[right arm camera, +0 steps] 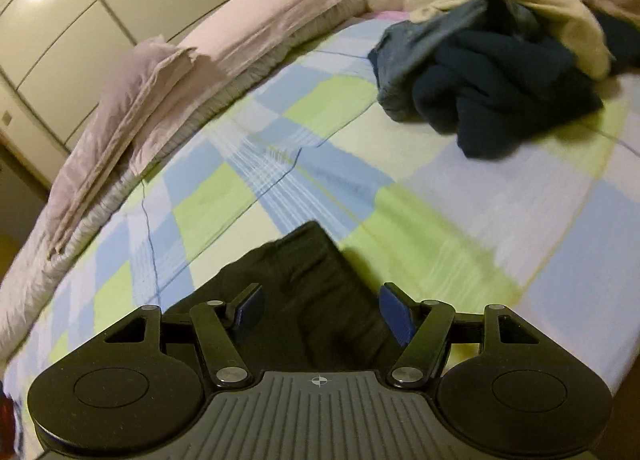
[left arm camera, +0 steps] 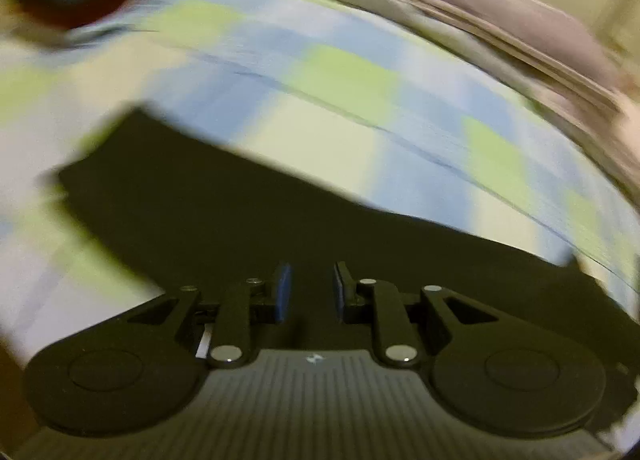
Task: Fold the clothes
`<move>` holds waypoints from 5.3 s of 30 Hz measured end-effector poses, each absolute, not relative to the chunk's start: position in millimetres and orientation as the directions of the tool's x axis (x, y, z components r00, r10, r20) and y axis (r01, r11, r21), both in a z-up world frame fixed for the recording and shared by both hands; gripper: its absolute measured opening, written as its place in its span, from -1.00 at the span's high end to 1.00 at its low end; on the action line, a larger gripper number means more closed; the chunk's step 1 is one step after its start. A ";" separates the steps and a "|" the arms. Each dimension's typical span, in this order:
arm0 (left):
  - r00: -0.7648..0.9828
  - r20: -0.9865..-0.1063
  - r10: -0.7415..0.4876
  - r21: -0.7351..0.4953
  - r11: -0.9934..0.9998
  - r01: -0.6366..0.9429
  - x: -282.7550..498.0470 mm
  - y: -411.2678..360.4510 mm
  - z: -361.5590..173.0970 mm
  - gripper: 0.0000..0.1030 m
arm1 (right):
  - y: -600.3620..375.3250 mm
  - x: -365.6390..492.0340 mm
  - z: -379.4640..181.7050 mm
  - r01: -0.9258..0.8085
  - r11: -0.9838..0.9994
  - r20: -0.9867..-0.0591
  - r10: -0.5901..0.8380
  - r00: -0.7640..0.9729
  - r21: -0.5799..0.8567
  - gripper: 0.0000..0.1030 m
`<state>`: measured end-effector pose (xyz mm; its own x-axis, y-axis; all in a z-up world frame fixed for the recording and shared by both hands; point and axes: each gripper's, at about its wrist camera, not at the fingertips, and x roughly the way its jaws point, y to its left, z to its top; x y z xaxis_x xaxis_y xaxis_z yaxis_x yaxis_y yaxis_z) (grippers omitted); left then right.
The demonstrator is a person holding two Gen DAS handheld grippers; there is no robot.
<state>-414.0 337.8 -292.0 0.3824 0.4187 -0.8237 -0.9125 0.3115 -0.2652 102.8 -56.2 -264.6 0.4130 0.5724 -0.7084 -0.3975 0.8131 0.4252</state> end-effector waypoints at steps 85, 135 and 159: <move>0.611 -0.739 0.283 -0.231 0.746 -0.625 -350.9 265.6 -345.2 0.81 | -37.4 -11.4 -279.5 -0.708 0.696 -0.674 0.581 0.457 0.121 0.49; 0.445 -0.664 0.600 -0.048 0.560 -0.827 -560.8 182.6 -285.0 0.29 | -21.0 -296.2 -262.2 -0.731 0.667 -0.637 0.628 0.447 0.144 -0.41; 0.444 -0.641 0.625 0.050 0.612 -0.789 -564.9 125.0 -278.1 0.08 | -52.0 -340.9 -252.0 -0.731 0.671 -0.641 0.616 0.458 0.123 -0.41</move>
